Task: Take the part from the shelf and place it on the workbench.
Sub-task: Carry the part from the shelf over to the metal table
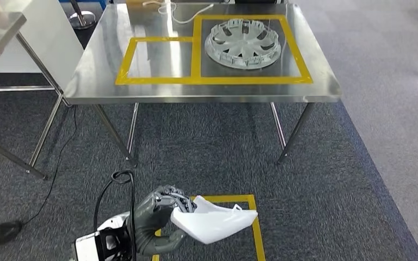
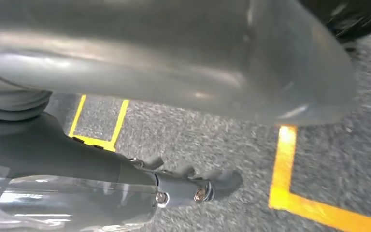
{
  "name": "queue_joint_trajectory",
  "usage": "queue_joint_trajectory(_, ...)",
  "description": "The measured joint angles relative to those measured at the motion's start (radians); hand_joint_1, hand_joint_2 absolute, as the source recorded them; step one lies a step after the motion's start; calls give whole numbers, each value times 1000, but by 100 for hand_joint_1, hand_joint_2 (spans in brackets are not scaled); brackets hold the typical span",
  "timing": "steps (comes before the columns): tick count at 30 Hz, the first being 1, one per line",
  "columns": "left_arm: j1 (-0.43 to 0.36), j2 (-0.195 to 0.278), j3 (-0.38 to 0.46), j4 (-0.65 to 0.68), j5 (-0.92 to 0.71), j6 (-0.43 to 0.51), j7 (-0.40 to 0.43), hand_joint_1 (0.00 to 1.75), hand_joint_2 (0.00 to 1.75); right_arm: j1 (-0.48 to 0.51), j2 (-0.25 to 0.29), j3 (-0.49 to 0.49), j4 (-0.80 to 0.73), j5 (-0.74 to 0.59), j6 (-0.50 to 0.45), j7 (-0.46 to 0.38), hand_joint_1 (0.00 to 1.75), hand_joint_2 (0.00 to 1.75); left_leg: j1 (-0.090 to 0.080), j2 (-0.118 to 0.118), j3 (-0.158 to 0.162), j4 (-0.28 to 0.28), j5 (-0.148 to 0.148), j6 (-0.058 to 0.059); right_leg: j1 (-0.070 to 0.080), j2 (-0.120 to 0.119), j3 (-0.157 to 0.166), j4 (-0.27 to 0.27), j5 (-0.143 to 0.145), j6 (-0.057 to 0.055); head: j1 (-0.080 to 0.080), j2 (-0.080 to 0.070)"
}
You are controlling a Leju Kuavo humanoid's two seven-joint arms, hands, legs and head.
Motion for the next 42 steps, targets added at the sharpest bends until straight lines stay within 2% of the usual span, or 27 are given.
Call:
queue_joint_trajectory(2,3,0,0,0,0,-2,0,175,175,3,-3,0,0,0,-1,-1,0,0,1,-2,24,0,-21,-2,-4,0,-70,45,-35,8,1,0)
queue_joint_trajectory(3,5,1,0,0,0,-3,0,175,175,5,-4,0,0,0,-1,-2,0,0,3,-3,39,0,-32,-5,-7,-1,-84,25,-24,12,2,0)
queue_joint_trajectory(4,6,1,0,0,1,-4,-1,175,175,7,-5,0,0,0,0,-4,0,0,6,-3,56,0,-45,-10,-10,-2,-85,-20,10,17,2,0)
queue_joint_trajectory(6,7,1,0,0,1,-8,-2,175,175,11,-5,0,0,0,4,-9,0,0,9,-3,87,2,-73,-23,-15,-9,-67,-139,118,22,5,0)
queue_joint_trajectory(7,8,2,1,0,1,-9,-3,175,175,11,-4,0,0,1,6,-11,0,0,9,-2,97,2,-85,-31,-15,-13,-60,-177,154,18,6,0)
queue_joint_trajectory(8,8,2,2,-1,1,-11,-3,175,175,10,-4,0,0,2,9,-12,0,0,7,-2,104,-1,-96,-38,-14,-16,-55,-197,175,10,7,0)
queue_joint_trajectory(11,8,4,5,-3,2,-16,-6,175,175,8,-3,1,0,10,17,-11,0,0,8,-3,116,19,-97,-58,-11,-15,-33,-203,164,-21,6,0)
queue_joint_trajectory(13,7,6,7,-3,3,-17,-8,175,175,11,-3,1,0,8,13,-6,0,0,11,-2,81,101,-102,-65,-11,-15,-12,-207,149,-36,4,0)
queue_joint_trajectory(15,8,7,8,-3,2,-17,-9,175,175,11,-3,1,0,4,5,-1,0,0,13,-1,-1,224,-145,-71,-8,-16,4,-209,133,-44,2,0)
queue_joint_trajectory(17,12,9,8,-3,1,-17,-9,175,175,11,-3,1,0,3,1,0,0,0,14,-1,-77,299,-193,-72,-4,-15,23,-209,114,-47,2,0)
queue_joint_trajectory(18,13,10,8,-3,1,-17,-9,175,175,11,-3,1,0,3,-1,1,0,0,13,-1,-96,294,-192,-69,-2,-14,36,-209,105,-48,2,0)
queue_joint_trajectory(19,13,10,8,-3,0,-17,-9,175,175,11,-3,1,0,3,-2,1,0,0,12,-1,-101,260,-167,-64,1,-14,50,-209,95,-47,2,0)
queue_joint_trajectory(21,14,11,8,-3,-2,-16,-9,175,175,11,0,1,1,3,-4,2,0,0,3,2,-85,145,-66,-42,4,-13,75,-210,76,-46,4,0)
queue_joint_trajectory(23,14,12,9,-3,-5,-15,-8,175,175,8,5,1,2,3,-5,3,0,0,-10,3,-72,71,-9,-22,3,-11,91,-215,61,-36,5,0)
queue_joint_trajectory(25,13,13,9,-4,-8,-14,-7,175,175,5,8,1,3,3,-6,3,0,0,-16,-2,-56,44,-9,-12,3,-9,105,-211,62,-21,3,0)
queue_joint_trajectory(27,12,13,9,-5,-9,-13,-7,175,175,3,9,1,3,2,-6,3,0,0,-11,-5,-23,20,2,-5,2,-9,112,-186,65,-12,4,0)
queue_joint_trajectory(29,8,13,9,-6,-12,-12,-6,175,175,0,9,1,3,2,-5,3,0,0,-7,-5,0,10,3,0,0,-6,70,-109,41,-9,6,0)
queue_joint_trajectory(31,7,13,8,-6,-17,-10,-4,175,175,0,9,1,3,2,-4,3,0,0,-7,-5,10,10,-9,3,-2,-5,-15,2,-6,-1,8,0)
queue_joint_trajectory(32,7,13,8,-6,-19,-9,-2,175,175,1,9,1,3,2,-4,3,0,0,-6,-6,17,10,-17,2,-3,-5,-53,37,-24,4,8,0)
queue_joint_trajectory(33,8,13,8,-5,-20,-9,-1,175,175,3,9,1,3,2,-5,3,0,0,-6,-9,26,10,-26,1,-4,-5,-78,44,-28,10,8,0)
queue_joint_trajectory(34,8,13,8,-5,-21,-7,0,175,175,6,9,1,3,2,-5,3,0,0,-4,-12,38,10,-36,-2,-5,-5,-87,19,-12,13,8,0)
queue_joint_trajectory(35,8,13,8,-5,-22,-6,0,175,175,7,8,1,3,2,-6,3,0,0,-3,-14,53,10,-48,-6,-6,-5,-83,-32,25,14,8,0)
queue_joint_trajectory(36,8,13,7,-5,-24,-3,0,175,175,10,8,1,3,2,-6,3,0,0,-2,-15,66,10,-60,-12,-7,-6,-74,-95,83,13,8,0)
queue_joint_trajectory(38,7,14,6,-5,-27,2,1,175,175,11,9,1,3,2,-5,3,0,0,-2,-16,86,11,-85,-25,-3,-8,-59,-179,158,0,8,0)
queue_joint_trajectory(39,7,14,5,-5,-29,4,1,175,175,11,9,1,3,2,-5,3,0,0,-3,-16,94,12,-93,-32,0,-8,-55,-193,172,-10,7,0)
queue_joint_trajectory(41,4,14,4,-5,-30,7,1,175,175,9,10,1,2,2,-4,3,0,0,-4,-16,100,26,-95,-44,2,-5,-43,-196,160,-31,6,0)
queue_joint_trajectory(42,3,14,3,-6,-30,9,0,175,175,9,11,1,2,2,-4,3,0,0,-2,-14,92,53,-88,-50,0,-5,-32,-200,155,-39,6,0)
